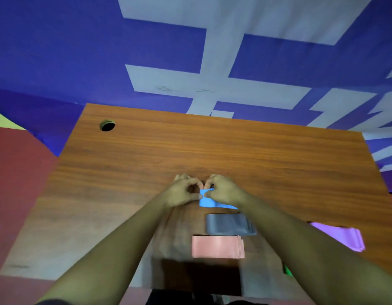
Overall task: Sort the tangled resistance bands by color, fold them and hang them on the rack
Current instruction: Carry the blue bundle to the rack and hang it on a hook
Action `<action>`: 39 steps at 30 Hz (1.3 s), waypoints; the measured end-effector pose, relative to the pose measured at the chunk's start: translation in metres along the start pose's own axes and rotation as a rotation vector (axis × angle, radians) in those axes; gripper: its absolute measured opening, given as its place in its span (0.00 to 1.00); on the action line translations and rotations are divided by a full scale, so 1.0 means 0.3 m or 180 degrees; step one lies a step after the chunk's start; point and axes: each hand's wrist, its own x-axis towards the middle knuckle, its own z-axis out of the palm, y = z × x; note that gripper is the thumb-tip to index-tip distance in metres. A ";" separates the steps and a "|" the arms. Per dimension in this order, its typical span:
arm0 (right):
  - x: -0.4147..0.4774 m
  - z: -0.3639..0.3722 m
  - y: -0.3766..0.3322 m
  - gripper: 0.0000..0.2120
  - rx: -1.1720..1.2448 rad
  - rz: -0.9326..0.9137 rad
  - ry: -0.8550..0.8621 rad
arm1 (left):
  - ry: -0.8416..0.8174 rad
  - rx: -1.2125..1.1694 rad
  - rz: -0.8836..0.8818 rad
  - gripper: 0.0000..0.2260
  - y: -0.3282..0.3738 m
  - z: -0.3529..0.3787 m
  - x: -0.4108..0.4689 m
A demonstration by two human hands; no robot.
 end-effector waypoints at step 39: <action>-0.792 -1.287 -0.327 0.11 0.0406 -0.1468 0.2078 | 0.0868 -0.0924 0.1694 0.16 1.377 -0.791 -0.133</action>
